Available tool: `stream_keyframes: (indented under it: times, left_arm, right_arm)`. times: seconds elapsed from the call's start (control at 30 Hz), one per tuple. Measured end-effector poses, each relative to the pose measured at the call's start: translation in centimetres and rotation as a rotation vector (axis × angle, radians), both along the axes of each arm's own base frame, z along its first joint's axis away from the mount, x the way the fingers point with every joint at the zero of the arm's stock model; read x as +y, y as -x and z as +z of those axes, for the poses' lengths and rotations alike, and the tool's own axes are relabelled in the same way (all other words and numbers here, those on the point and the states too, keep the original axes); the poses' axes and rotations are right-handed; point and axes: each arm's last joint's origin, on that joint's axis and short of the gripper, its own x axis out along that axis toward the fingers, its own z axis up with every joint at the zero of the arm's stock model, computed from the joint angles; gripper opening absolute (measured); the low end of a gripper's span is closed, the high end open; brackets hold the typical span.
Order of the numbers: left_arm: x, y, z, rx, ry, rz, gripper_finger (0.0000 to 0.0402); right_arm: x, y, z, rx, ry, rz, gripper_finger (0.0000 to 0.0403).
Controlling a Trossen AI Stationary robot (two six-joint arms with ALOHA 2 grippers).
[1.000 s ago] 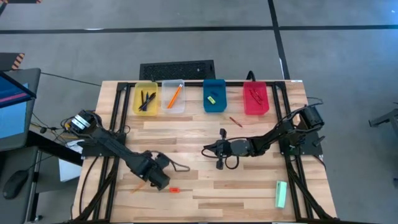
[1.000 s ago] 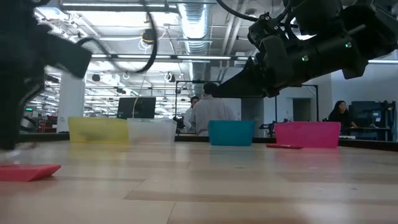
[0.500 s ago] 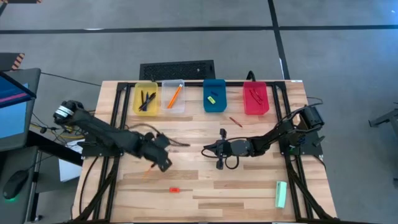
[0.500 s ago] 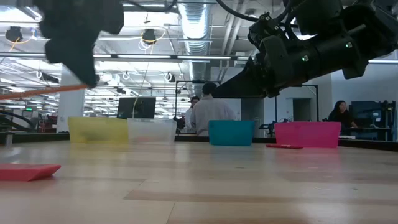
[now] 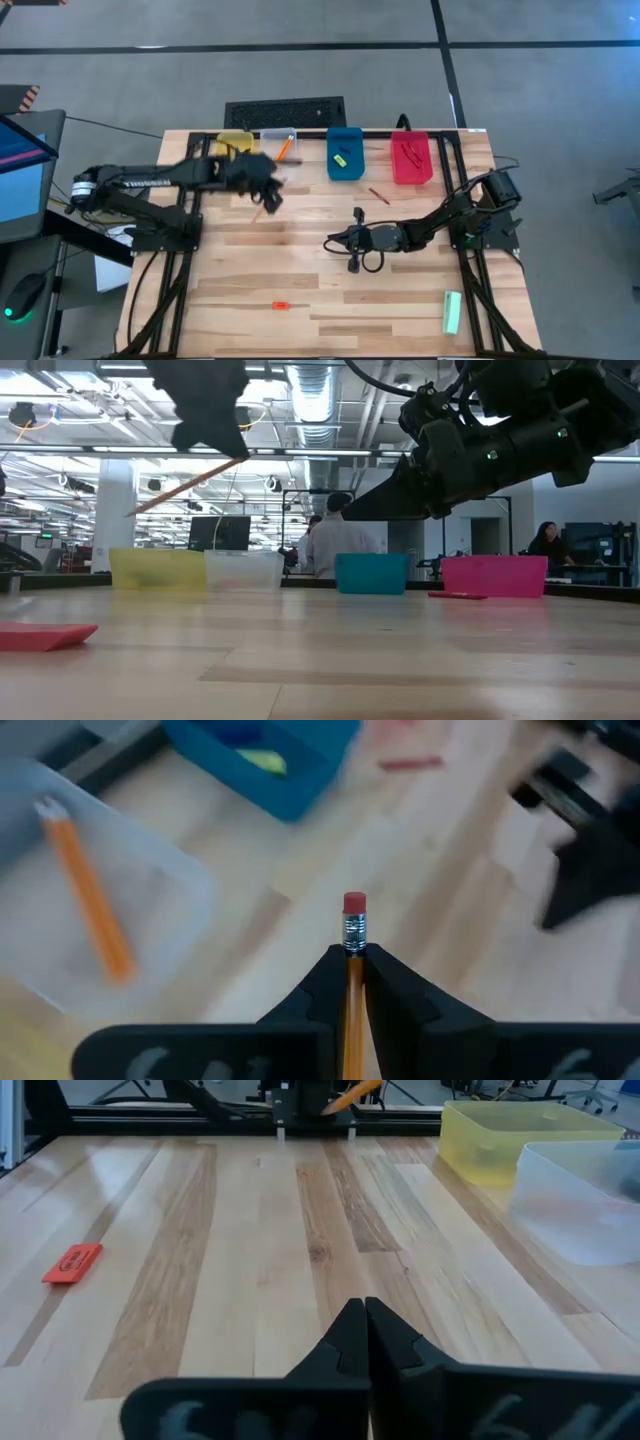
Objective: Sort crayons/erasers/pens/pencils in bins
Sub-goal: Put the orange pencil into the transparent bin
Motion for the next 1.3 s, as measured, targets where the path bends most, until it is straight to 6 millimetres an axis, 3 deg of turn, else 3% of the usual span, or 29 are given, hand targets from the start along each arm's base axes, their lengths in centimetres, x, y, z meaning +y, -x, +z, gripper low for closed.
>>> stream_keyframes:
  times: [0.27,0.57,0.7,1.03,1.3]
  left_arm:
    - [7.6,-0.2,3.0,-0.058,-0.127,0.051,0.0018]
    - [16.6,-1.4,1.4,-0.033,-0.181,0.169,0.0018]
    - [19.7,-2.4,0.1,-0.019,-0.183,0.201,0.0018]
    - [22.6,-3.5,-5.6,0.135,-0.049,0.219,0.0018]
    - [23.2,-3.4,-6.4,0.153,-0.035,0.237,0.0019]
  right_arm:
    - [0.0,0.0,-0.1,0.009,0.003,0.0,0.0007]
    - [-0.1,0.0,-0.2,0.021,-0.003,-0.005,0.0007]
    - [0.0,0.1,-0.3,0.026,-0.008,-0.003,0.0004]
    - [0.5,0.3,-0.4,0.041,-0.012,0.009,0.0006]
    - [0.5,0.3,-0.4,0.041,-0.012,0.006,0.0004]
